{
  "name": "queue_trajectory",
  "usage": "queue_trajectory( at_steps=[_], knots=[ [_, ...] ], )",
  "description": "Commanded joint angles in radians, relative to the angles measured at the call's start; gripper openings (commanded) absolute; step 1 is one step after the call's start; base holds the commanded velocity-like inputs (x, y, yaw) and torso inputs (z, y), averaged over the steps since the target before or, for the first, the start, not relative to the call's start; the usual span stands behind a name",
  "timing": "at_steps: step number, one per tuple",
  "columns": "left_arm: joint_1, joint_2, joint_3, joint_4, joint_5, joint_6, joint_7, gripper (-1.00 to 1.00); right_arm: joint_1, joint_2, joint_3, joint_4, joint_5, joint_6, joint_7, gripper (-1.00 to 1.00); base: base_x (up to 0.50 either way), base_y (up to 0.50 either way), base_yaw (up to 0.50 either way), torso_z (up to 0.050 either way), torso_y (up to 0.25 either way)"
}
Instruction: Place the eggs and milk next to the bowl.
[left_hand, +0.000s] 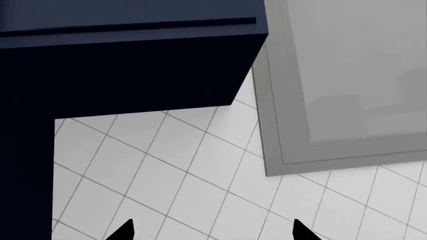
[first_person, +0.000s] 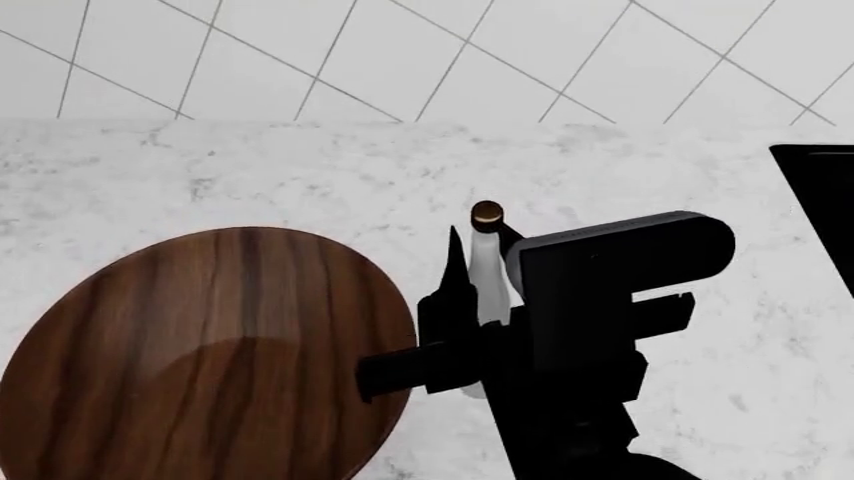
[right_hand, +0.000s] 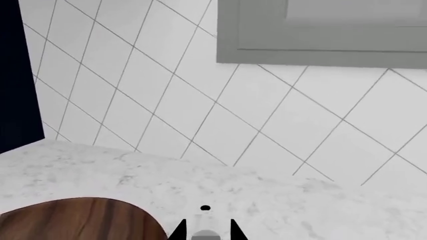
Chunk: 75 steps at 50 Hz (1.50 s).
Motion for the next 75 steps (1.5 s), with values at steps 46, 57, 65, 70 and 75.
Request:
queue_trajectory(
  at_steps=[46,57,65,70,75],
  knots=[
    [-0.032,0.018,0.041,-0.039,0.013,0.006,0.008,1.0,-0.148,0.001,-0.015,0.053,-0.082,-0.145,-0.071,-1.0,0.0,0.0,0.0,0.0,0.0],
    [-0.032,0.021,0.046,-0.043,0.018,0.01,0.012,1.0,-0.167,0.001,-0.022,0.065,-0.095,-0.162,-0.083,-1.0,0.0,0.0,0.0,0.0,0.0],
    [-0.032,0.022,0.048,-0.046,0.02,0.012,0.014,1.0,-0.176,0.001,-0.026,0.068,-0.099,-0.168,-0.086,-1.0,0.0,0.0,0.0,0.001,0.0],
    [-0.029,0.023,0.049,-0.046,0.022,0.014,0.015,1.0,-0.184,0.001,-0.027,0.071,-0.102,-0.175,-0.088,-1.0,0.0,0.0,0.0,0.0,0.002],
    [-0.024,0.021,0.045,-0.042,0.021,0.015,0.013,1.0,-0.192,0.0,-0.028,0.073,-0.104,-0.182,-0.09,-1.0,0.0,0.0,0.0,0.0,0.0]
  ],
)
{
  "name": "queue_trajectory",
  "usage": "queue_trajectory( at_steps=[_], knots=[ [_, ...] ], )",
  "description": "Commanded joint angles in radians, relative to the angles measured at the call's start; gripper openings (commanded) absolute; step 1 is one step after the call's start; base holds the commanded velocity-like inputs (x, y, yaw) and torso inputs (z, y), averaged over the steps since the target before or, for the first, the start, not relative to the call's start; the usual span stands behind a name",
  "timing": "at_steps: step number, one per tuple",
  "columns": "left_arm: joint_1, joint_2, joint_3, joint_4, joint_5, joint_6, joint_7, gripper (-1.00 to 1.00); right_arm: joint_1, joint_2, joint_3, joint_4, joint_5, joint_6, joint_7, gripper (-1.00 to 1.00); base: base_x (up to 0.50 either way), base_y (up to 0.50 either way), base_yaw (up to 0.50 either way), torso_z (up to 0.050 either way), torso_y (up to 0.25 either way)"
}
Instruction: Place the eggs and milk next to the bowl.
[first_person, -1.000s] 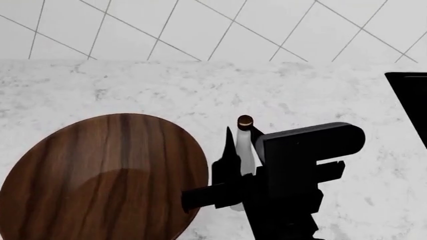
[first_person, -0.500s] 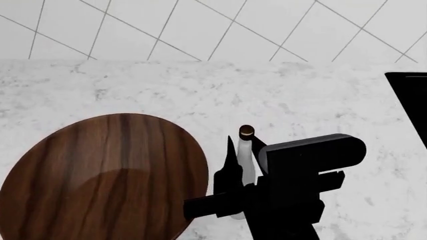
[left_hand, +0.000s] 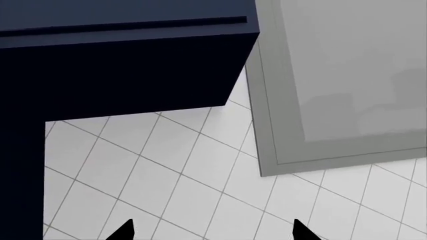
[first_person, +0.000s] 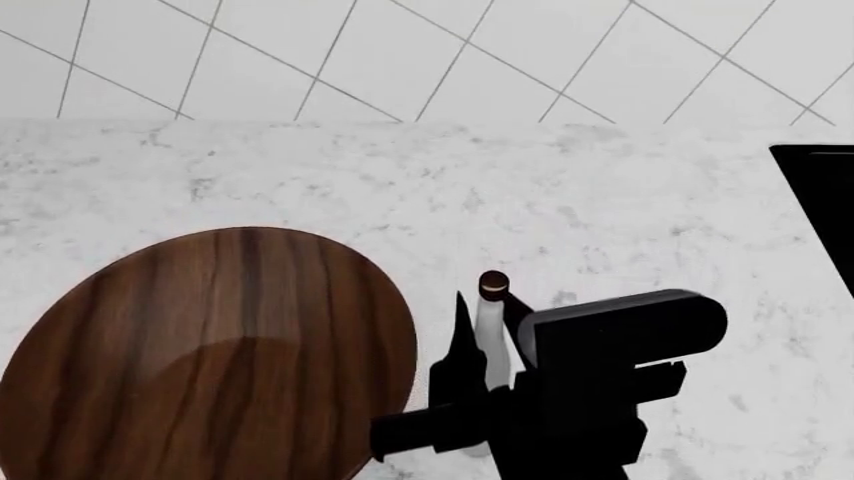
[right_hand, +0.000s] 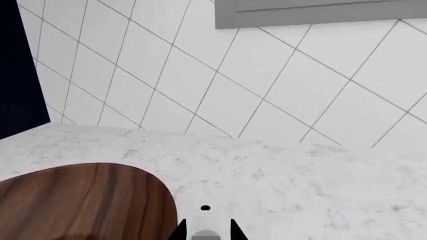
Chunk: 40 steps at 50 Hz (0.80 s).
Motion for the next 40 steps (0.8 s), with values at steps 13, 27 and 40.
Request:
queue_trajectory(
  at_steps=[13,27,40],
  knots=[
    [0.013,0.018,0.008,-0.034,0.008,0.024,0.006,1.0,-0.05,-0.016,-0.008,0.04,-0.043,-0.057,-0.024,-1.0,0.0,0.0,0.0,0.0,0.0],
    [0.014,0.015,0.009,-0.038,0.009,0.025,0.01,1.0,-0.064,-0.023,-0.017,0.062,-0.057,-0.077,-0.04,-1.0,0.0,0.0,0.0,0.0,0.0],
    [0.018,0.014,0.006,-0.033,0.006,0.026,0.007,1.0,-0.06,-0.023,-0.024,0.058,-0.052,-0.069,-0.043,1.0,0.0,0.0,0.0,0.0,0.0]
  ],
)
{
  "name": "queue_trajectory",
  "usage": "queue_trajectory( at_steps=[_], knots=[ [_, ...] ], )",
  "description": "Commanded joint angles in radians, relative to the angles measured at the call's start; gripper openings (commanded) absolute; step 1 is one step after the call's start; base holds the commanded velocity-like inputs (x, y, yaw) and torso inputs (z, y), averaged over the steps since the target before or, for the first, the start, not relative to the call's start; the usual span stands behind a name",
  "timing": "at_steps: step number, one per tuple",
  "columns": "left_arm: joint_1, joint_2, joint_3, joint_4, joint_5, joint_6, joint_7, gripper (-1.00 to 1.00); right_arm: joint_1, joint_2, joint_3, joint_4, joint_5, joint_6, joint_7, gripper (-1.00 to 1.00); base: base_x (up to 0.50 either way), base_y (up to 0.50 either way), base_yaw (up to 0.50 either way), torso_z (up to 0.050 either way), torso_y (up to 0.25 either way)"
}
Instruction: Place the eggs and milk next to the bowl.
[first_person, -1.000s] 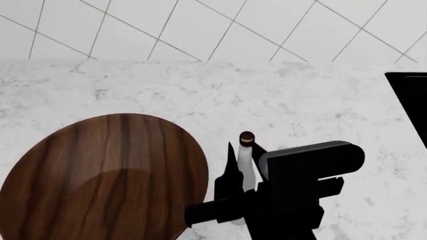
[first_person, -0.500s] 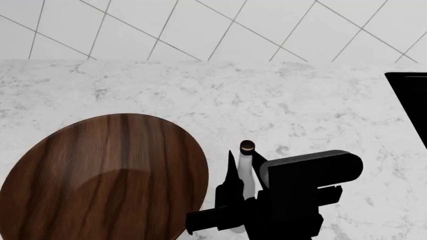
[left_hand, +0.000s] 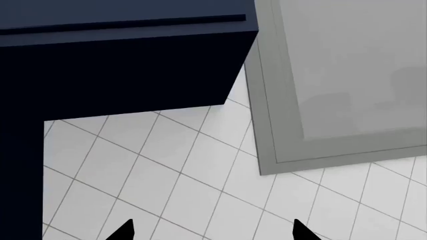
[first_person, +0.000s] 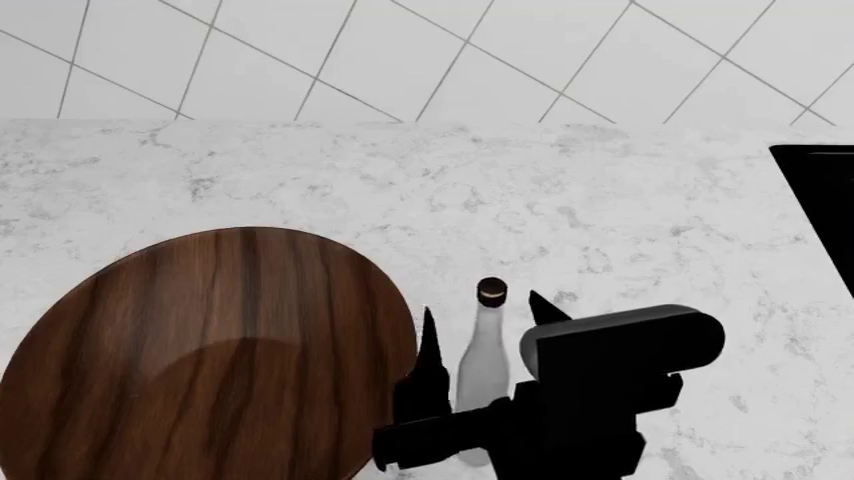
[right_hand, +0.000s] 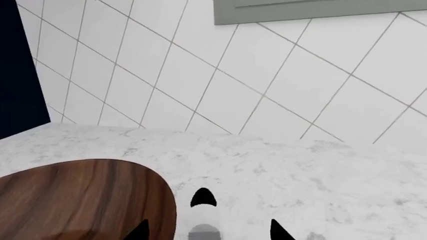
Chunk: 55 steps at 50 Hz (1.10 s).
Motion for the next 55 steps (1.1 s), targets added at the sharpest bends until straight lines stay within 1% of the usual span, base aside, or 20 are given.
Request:
queue_trajectory(
  at_steps=[1,18,31,46,55],
  knots=[
    [0.019,0.018,0.003,-0.03,0.007,0.027,0.006,1.0,-0.022,-0.012,-0.019,0.024,-0.009,-0.015,-0.007,1.0,0.0,0.0,0.0,0.0,0.0],
    [0.014,0.019,0.005,-0.029,0.002,0.028,0.007,1.0,-0.011,-0.007,-0.02,0.014,-0.003,-0.003,0.003,1.0,0.0,0.0,0.0,0.0,0.0],
    [0.019,0.017,0.004,-0.025,0.003,0.032,0.008,1.0,0.01,0.013,-0.006,-0.042,0.023,0.024,0.034,1.0,0.0,0.0,0.0,0.0,0.0],
    [0.011,0.013,0.003,-0.023,-0.001,0.028,0.005,1.0,0.095,0.036,0.035,-0.132,0.1,0.088,0.098,1.0,0.0,0.0,0.0,0.0,0.0],
    [-0.003,-0.002,-0.011,-0.008,-0.019,0.015,-0.007,1.0,0.164,0.061,0.083,-0.202,0.176,0.126,0.157,1.0,0.0,0.0,0.0,0.0,0.0]
  ],
)
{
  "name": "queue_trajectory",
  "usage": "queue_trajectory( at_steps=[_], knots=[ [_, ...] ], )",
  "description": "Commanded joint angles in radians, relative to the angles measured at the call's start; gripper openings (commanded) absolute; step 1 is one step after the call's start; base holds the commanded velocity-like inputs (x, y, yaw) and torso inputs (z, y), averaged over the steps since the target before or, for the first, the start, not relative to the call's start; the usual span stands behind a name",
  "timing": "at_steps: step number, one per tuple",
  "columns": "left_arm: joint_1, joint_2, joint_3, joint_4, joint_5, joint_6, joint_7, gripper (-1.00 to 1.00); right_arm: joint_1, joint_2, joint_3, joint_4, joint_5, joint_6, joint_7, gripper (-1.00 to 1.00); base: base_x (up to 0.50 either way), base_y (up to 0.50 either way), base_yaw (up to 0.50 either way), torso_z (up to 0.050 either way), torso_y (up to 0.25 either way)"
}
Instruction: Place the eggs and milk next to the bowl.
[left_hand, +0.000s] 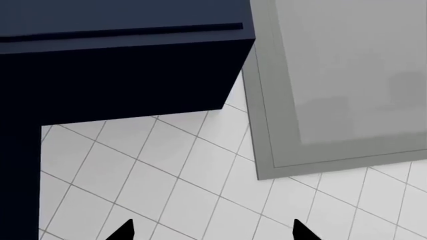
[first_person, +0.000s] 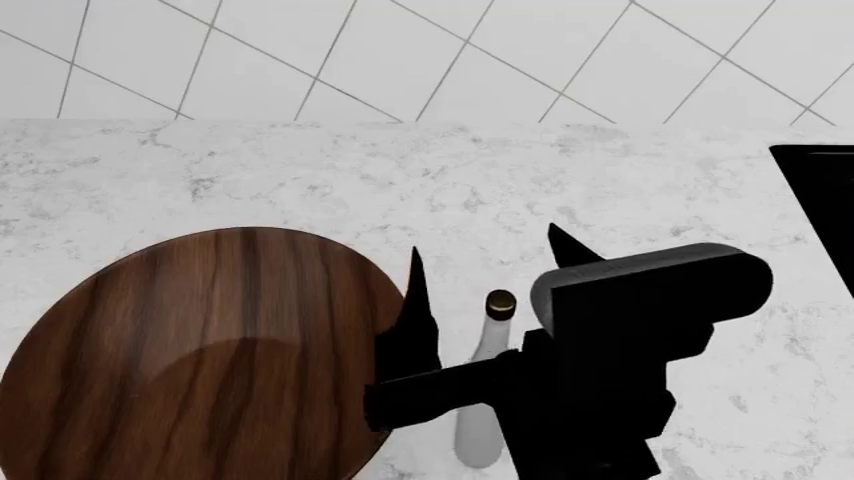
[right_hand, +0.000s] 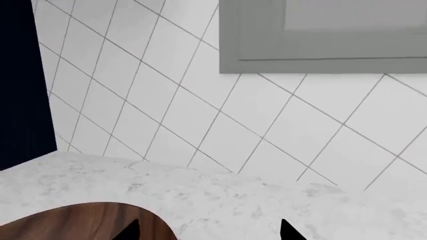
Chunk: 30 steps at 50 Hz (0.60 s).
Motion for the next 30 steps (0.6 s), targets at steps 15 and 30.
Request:
queue_trajectory(
  at_steps=[15,30],
  knots=[
    [0.04,-0.05,-0.115,0.03,-0.065,0.009,-0.044,1.0,0.141,0.066,0.114,-0.127,0.188,0.058,0.148,1.0,0.0,0.0,0.0,0.0,0.0],
    [0.165,-0.128,-0.343,0.099,-0.159,0.002,-0.087,1.0,0.134,0.212,0.257,-0.206,0.318,0.041,0.255,1.0,0.0,0.0,0.0,0.0,0.0]
  ],
)
